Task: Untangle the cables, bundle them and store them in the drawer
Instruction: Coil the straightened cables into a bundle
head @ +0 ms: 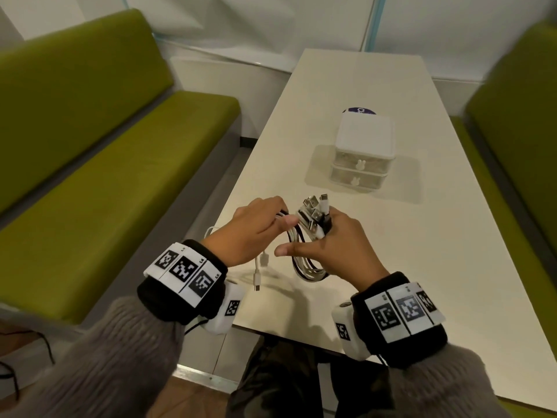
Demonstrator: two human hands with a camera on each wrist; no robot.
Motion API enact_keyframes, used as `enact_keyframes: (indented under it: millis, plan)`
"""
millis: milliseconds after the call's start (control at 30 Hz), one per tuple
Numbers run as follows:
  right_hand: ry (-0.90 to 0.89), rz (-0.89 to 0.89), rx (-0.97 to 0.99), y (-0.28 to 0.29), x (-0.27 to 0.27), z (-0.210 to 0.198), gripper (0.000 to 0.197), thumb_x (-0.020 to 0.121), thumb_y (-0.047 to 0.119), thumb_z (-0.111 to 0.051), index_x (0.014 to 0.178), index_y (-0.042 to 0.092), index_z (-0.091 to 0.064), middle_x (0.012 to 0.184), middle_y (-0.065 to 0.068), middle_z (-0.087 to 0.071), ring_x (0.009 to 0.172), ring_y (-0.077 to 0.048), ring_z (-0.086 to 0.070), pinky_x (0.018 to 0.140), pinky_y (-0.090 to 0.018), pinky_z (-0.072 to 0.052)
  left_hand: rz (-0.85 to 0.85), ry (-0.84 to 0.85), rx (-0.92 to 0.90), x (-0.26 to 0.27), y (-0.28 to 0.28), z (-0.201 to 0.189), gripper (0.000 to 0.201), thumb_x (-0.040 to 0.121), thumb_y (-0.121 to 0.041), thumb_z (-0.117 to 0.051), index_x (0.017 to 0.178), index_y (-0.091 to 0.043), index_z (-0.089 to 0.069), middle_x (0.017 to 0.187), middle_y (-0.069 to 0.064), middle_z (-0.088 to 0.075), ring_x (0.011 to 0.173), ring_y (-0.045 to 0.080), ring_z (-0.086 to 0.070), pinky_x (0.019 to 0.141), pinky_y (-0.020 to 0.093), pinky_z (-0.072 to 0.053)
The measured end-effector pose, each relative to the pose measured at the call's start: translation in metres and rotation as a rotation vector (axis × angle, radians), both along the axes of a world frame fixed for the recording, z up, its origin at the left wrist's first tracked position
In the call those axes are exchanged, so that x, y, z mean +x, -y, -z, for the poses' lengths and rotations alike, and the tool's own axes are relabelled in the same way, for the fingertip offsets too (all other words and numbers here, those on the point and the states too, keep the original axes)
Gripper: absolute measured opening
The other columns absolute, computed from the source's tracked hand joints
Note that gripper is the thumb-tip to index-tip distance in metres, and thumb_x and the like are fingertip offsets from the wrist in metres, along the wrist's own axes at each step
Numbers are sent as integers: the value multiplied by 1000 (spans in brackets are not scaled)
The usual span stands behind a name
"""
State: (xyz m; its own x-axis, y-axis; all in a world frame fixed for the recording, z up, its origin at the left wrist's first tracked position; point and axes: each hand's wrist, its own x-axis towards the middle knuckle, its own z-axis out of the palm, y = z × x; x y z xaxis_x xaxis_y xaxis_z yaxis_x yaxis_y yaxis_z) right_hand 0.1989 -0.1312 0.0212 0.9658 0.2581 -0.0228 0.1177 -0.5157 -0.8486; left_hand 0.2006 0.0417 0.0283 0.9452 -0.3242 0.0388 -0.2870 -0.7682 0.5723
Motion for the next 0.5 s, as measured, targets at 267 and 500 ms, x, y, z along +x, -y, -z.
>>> enact_keyframes:
  millis: [267,500]
  plan:
    - [-164,-18,25,-8,6,15,20,67,19,-77,80,17,-61,69,5,-62,69,-16,-61,67,-32,-49,-2,71,-14,-6,5,-3,36,92,-49,-34,88,-14,-47,71,-9,-43,71,10,-40,71,31,-26]
    - [-340,-193,375,-16,-6,17,21,86,-7,-58,105,0,-60,72,-8,-67,71,-23,-71,69,-30,-56,30,195,142,-10,0,0,45,88,-59,-24,89,-19,-45,76,-11,-45,78,13,-40,83,30,-25]
